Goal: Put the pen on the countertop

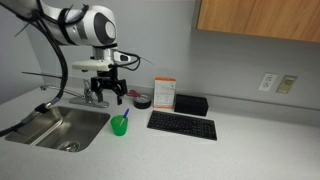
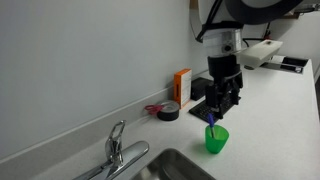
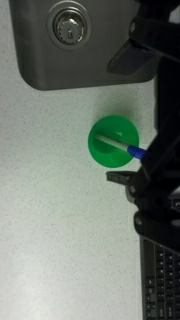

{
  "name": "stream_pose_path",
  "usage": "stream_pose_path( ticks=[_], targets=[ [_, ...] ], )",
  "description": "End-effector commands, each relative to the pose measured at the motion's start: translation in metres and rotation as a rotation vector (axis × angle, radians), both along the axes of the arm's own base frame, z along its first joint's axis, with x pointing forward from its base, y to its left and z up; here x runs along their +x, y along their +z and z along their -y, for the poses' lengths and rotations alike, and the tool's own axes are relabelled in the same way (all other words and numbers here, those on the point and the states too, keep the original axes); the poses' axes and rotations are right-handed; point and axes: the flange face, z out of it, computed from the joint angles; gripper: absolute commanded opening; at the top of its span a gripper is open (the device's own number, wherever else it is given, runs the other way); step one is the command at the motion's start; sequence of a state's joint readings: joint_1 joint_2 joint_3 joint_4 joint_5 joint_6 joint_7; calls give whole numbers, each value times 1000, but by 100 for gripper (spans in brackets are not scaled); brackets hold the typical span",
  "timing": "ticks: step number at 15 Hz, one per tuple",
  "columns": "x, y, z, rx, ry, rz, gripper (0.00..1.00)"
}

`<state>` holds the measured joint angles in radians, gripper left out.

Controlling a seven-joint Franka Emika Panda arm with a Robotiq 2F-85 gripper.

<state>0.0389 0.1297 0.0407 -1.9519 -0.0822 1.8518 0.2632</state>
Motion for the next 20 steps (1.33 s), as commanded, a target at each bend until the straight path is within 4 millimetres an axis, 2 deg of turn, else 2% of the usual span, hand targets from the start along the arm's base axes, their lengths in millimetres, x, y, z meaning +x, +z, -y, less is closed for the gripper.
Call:
stream_pose_path(
  ticks=[1,5,7,8,10,13,20],
  targets=[
    [31,-32,27,64,-16,-2,100],
    [45,-62,52,141,-27,-45,100],
    [48,-69,61,148,-33,-66,100],
    [37,-68,54,120,-37,-59,100],
    [42,-74,60,122,-39,-63,100],
    [44,-73,60,123,-38,-61,100],
    [48,-88,60,129,-53,-41,100]
  ],
)
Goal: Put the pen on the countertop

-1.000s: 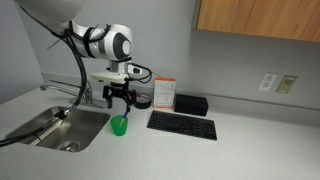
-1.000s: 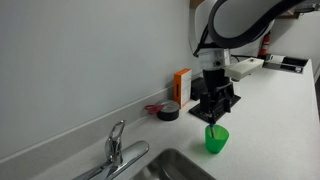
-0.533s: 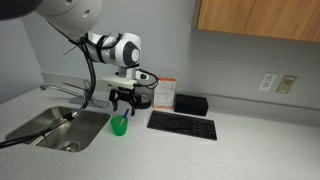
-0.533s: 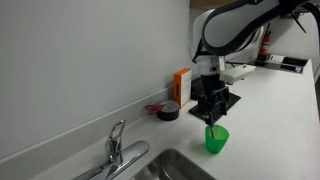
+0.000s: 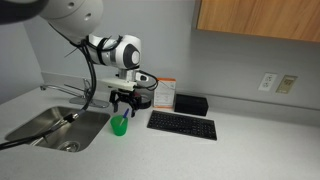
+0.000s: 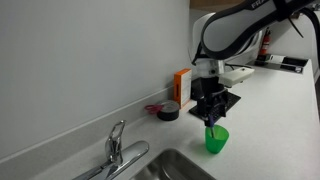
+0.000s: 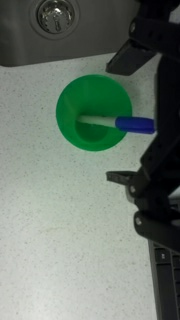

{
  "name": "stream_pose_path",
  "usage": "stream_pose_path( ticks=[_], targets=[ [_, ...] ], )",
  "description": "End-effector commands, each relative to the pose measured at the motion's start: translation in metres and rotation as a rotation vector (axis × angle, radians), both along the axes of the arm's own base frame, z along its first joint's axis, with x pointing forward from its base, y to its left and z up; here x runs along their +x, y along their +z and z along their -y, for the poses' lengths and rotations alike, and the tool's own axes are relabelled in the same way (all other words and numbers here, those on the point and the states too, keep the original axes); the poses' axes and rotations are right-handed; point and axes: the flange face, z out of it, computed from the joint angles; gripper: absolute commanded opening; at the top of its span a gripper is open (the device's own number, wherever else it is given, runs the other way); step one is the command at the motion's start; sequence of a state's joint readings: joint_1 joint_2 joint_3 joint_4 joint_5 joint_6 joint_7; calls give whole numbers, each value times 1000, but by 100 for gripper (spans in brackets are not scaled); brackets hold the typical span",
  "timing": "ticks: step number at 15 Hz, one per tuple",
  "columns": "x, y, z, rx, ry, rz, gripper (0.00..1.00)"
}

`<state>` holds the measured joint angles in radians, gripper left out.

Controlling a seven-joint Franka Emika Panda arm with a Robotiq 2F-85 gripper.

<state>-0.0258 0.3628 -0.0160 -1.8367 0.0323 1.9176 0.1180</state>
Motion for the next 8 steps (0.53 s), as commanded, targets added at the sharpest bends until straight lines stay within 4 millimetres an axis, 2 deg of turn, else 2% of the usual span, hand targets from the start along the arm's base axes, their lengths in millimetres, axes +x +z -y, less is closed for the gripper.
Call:
stream_pose_path(
  ticks=[1,2,3,8],
  targets=[
    [4,-6,0,8,-15,18,100],
    [6,-8,1,12,-17,17,91],
    [7,-9,1,17,-21,21,72],
    [5,-7,2,37,-27,33,35]
  ],
)
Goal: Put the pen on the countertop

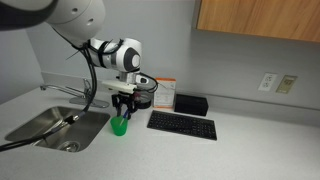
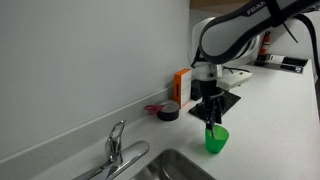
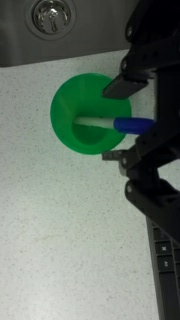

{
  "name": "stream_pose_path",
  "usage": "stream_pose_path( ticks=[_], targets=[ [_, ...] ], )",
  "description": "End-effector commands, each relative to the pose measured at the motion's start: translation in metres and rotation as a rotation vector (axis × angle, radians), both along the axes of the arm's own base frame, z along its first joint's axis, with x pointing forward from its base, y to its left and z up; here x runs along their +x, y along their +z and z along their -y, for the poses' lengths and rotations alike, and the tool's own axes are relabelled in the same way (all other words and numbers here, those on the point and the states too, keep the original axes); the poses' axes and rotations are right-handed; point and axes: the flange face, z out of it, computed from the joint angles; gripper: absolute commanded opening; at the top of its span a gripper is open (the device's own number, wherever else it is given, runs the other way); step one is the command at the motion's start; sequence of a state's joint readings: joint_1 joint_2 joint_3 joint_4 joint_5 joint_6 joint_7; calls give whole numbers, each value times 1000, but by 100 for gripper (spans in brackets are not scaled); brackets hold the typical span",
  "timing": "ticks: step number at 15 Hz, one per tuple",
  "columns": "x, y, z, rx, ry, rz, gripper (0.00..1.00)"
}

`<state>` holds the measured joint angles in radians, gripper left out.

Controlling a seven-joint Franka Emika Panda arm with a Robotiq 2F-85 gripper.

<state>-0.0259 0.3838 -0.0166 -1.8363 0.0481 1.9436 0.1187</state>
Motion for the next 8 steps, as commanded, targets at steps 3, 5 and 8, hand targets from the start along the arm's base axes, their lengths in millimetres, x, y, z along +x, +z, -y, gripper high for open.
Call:
stream_pose_path(
  ticks=[3,5,8],
  targets=[
    [5,11,5,37,-24,59,10],
    [9,14,7,50,-35,78,0],
    [9,18,10,58,-50,87,4]
  ],
)
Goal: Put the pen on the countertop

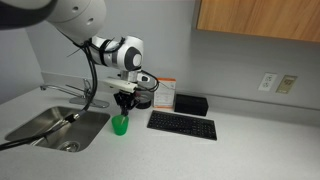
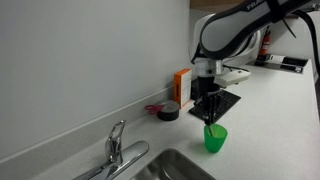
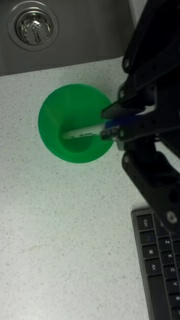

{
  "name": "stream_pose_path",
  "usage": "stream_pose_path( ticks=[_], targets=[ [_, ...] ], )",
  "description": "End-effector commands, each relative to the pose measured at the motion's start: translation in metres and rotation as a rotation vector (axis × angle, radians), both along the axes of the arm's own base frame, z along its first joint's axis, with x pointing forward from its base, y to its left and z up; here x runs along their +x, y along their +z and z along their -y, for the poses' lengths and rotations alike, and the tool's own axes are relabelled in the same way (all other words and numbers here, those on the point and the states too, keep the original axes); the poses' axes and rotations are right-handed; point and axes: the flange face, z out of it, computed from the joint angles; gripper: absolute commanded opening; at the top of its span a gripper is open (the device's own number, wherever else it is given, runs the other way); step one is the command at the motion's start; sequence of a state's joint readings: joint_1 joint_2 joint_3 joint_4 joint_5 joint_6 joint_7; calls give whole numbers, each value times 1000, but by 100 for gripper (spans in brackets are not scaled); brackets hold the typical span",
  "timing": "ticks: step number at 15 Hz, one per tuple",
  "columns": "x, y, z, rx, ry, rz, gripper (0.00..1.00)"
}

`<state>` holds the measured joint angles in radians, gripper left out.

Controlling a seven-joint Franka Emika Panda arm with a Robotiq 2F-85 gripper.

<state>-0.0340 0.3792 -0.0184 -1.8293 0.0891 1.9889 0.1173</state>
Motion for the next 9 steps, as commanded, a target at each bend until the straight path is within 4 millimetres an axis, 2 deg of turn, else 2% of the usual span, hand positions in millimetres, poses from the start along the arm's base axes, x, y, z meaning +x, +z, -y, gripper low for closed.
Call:
stream_pose_path(
  ticks=[1,6,9],
  targets=[
    [-3,11,5,24,-19,19,4],
    [-28,31,2,6,-2,26,4],
    [-47,58,-1,7,-2,84,4]
  ],
)
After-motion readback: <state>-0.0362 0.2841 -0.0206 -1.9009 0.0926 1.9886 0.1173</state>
